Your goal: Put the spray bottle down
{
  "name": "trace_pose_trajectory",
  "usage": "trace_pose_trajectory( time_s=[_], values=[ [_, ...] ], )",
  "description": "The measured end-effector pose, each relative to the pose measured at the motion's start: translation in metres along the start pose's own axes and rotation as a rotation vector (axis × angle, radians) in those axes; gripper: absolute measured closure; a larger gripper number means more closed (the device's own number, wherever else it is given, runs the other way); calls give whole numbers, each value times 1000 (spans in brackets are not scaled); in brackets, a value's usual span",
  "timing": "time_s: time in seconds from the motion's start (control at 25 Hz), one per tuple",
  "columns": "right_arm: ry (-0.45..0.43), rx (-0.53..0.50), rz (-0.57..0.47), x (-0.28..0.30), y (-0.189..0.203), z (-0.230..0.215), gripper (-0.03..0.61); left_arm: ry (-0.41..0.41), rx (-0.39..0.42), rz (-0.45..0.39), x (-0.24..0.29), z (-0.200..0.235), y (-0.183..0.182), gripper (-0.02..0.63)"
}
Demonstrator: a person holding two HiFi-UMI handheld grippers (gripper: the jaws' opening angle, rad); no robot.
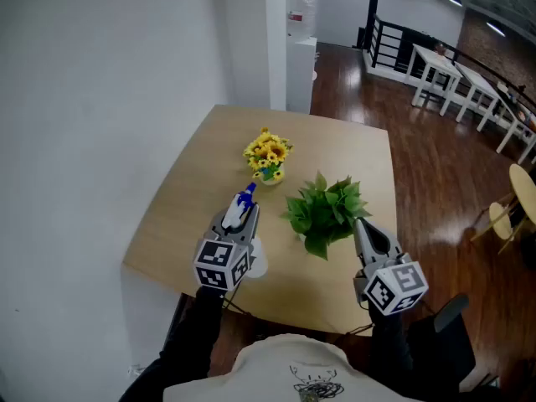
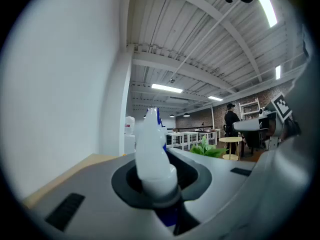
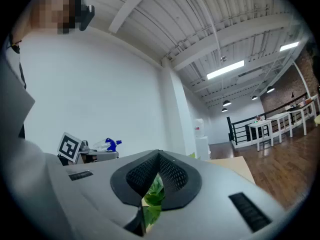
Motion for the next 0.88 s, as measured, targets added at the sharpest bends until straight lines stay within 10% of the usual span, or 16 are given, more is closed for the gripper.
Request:
trace_pose_trajectory(
  time_s=[0.88],
  values=[
    [50,0,46,-2,20,-28,595,-62,96,-78,132,56,29,545]
  ],
)
Point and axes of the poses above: the fingertips, and each gripper's own axes: x forward along the fingers, z to its left, y out of its underside, the point moved 4 cm from there along -x, backward along the fingers, and after that the axes turned 1 degree about -x, right-handed, at the moved point
